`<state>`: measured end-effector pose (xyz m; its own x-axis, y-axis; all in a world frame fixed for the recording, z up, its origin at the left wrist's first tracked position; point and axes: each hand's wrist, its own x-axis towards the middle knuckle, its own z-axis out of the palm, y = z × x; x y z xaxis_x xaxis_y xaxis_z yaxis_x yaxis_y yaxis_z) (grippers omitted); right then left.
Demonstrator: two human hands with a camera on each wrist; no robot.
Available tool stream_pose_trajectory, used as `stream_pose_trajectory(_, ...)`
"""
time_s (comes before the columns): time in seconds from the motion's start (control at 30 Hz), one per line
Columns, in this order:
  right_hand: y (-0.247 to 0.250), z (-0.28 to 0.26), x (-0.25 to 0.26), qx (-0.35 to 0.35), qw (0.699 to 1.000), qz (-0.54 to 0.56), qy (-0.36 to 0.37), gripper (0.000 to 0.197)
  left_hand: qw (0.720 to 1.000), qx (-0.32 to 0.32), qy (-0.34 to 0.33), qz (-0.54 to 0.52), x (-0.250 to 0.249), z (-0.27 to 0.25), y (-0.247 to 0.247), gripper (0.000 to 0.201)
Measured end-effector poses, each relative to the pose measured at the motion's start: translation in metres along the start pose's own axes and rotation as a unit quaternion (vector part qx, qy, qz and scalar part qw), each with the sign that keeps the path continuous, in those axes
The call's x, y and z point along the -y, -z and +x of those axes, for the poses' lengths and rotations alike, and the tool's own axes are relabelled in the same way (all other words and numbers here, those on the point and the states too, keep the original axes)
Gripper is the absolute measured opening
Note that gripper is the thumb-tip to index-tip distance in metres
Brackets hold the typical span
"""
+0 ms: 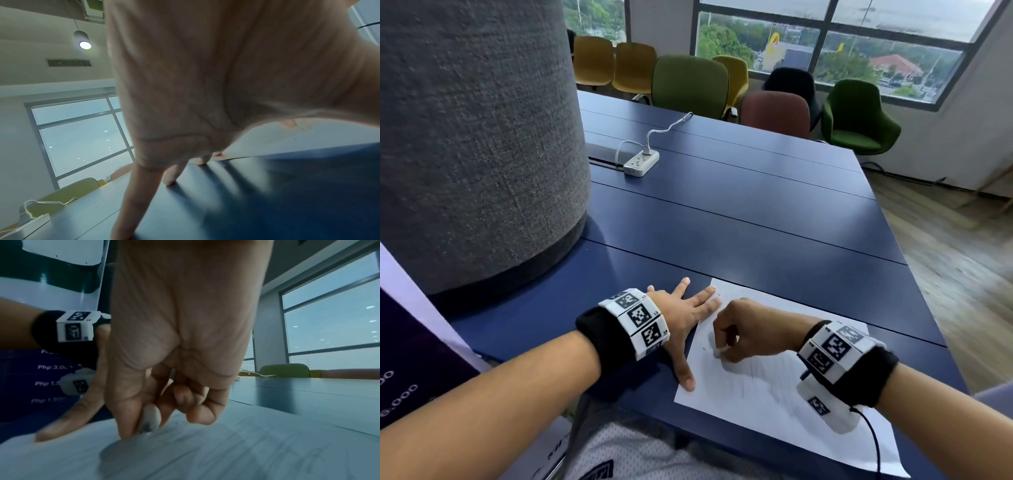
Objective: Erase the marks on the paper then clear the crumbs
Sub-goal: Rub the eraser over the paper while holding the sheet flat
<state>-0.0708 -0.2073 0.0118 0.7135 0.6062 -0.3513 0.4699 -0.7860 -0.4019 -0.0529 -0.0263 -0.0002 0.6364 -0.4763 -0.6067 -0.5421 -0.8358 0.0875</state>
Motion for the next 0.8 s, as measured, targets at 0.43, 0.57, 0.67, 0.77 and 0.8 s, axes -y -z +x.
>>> stream_pose_trajectory(0.43,-0.002,-0.004,0.006,-0.029,1.0,-0.011,-0.004,0.01,1.0,0.003,0.002,0.002,0.003,0.005,-0.002,0.152)
stream_pose_trajectory(0.57,-0.009,-0.012,0.01,0.044,0.999,0.018,0.013,0.009,1.0,0.005,0.002,0.002,0.003,0.006,-0.002,0.152)
stream_pose_trajectory(0.67,-0.005,-0.011,0.01,0.045,0.999,0.013,-0.002,0.011,1.0,0.005,0.004,0.006,0.003,0.005,-0.002,0.152)
stream_pose_trajectory(0.77,-0.005,-0.009,0.007,-0.014,1.0,0.013,-0.007,0.012,1.0,0.003,0.002,0.004,0.003,0.005,-0.001,0.152)
stream_pose_trajectory(0.8,-0.007,-0.011,0.009,0.007,1.0,0.02,0.001,0.011,1.0,0.004,0.002,0.003,0.003,0.005,-0.002,0.152)
